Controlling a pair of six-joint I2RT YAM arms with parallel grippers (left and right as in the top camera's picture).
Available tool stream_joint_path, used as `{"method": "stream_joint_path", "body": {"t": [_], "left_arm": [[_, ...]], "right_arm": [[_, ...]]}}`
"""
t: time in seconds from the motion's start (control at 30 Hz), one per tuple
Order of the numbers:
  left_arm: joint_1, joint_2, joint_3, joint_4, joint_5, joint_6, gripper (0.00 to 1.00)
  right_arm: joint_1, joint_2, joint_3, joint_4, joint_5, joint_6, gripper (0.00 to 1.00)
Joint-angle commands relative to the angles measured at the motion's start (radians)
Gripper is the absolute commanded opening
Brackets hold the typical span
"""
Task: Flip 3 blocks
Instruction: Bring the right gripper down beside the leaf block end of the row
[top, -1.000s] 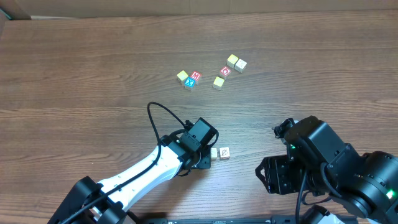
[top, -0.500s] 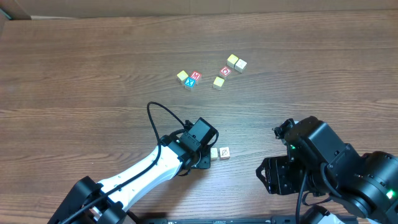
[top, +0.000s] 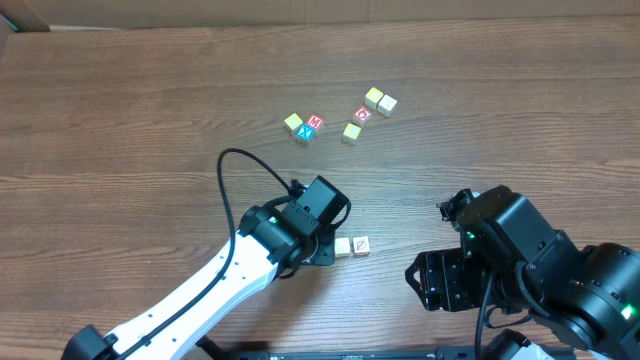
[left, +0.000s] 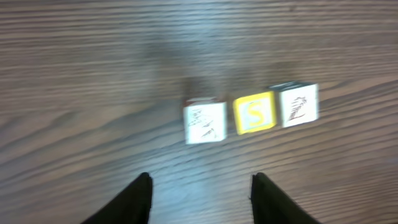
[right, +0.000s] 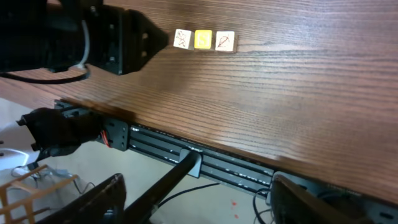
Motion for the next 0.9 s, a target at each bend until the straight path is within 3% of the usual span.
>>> {"method": "stream_joint_path", "body": {"t": [0.0,0.07,0.3,0.87], "left_arm": [[0.021,-0.001,0.002,-0.044,-0.074,0.004,0.28],[0.039,0.000,-0.018,-0.050,-0.073,0.005,0.17],[0.099,0.001,-0.106,0.022,-0.031,0.008,0.04],[0.104,0.001,-0.252,0.183,0.020,0.049,0.04]], "right_arm": [[-0.005,-0.002,0.018,0.011,0.023,0.000,0.53],[-0.005,0.001,0.018,0.011,0.049,0.000,0.04],[-0.005,0.055,-0.029,0.063,0.126,0.000,0.04],[-0.028,0.309,-0.464,0.537,0.145,-0.031,0.04]]}}
